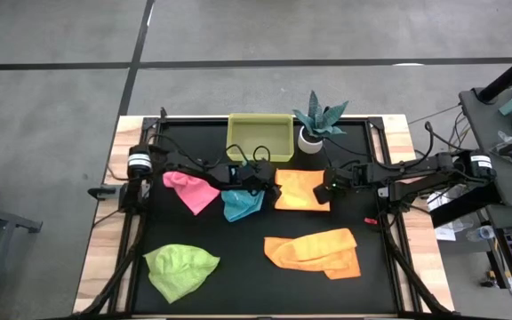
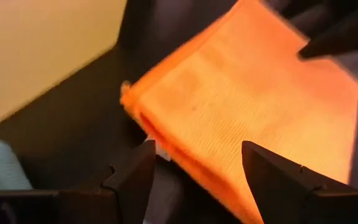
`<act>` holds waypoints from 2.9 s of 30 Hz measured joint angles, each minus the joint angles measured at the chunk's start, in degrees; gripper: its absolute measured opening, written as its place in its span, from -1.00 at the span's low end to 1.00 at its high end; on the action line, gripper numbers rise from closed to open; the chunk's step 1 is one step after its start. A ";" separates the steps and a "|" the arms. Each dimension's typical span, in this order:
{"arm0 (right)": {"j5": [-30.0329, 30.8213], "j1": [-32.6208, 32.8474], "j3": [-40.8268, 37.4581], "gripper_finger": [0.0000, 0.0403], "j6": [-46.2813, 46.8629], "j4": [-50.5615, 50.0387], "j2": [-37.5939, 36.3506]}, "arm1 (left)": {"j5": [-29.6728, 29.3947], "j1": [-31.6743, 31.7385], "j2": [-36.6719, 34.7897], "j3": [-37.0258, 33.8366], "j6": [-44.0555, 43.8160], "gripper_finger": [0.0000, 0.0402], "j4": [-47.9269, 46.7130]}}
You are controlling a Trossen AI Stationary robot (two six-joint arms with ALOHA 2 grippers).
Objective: Fold microfiber towels
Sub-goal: Put the top orange microfiber cloth into the yellow bin
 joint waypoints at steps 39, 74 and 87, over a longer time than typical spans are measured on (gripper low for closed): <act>-3.96 0.04 -12.15 -0.39 3.05 28.93 0.66 | 4.73 -2.06 6.90 4.16 3.71 -0.93 3.62; -1.41 -6.82 30.12 -0.94 -30.17 22.20 18.44 | -8.44 4.53 -21.03 2.30 30.48 -0.97 -17.40; -0.72 -16.28 49.32 -0.94 -39.62 13.48 35.30 | -8.28 17.54 -21.23 1.57 33.71 -0.97 -19.18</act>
